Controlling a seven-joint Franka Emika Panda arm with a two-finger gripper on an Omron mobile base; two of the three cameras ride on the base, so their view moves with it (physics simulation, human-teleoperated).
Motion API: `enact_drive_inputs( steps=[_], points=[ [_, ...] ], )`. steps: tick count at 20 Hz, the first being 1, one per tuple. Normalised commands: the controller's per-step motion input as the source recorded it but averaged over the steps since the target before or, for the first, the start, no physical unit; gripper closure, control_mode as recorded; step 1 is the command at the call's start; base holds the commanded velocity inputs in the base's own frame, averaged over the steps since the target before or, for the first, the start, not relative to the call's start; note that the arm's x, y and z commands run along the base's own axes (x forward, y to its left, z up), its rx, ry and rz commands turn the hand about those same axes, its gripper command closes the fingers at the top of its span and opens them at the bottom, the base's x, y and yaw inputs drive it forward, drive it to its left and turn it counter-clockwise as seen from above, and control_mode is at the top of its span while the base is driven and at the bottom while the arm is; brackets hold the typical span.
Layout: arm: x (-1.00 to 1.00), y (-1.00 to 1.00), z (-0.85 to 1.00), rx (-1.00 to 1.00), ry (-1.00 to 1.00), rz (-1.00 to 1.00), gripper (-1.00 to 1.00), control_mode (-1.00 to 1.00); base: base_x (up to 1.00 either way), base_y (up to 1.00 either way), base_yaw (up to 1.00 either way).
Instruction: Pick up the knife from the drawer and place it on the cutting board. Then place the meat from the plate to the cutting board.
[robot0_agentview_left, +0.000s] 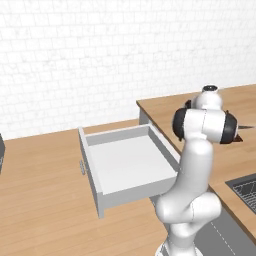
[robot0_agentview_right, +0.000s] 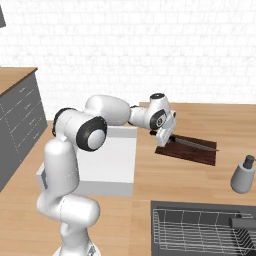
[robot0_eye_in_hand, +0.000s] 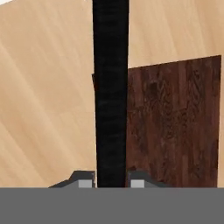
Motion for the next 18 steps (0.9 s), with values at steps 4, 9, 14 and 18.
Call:
enact_drive_inputs(
  steps=[4,9,14,18],
  points=[
    [0.44,-0.46,-0.44,0.0,-0.01,0.12,1.0,-1.0,0.0,0.0,0.0],
    [0.53,-0.14,-0.6,0.0,0.0,0.11,1.0,-1.0,0.0,0.0,0.0],
    [0.55,0.0,-0.38,0.0,0.0,0.01,-1.0,-1.0,0.0,0.0,0.0],
    [0.0,0.0,0.0,0.0,0.0,0.0,-1.0,-1.0,0.0,0.0,0.0]
  ],
)
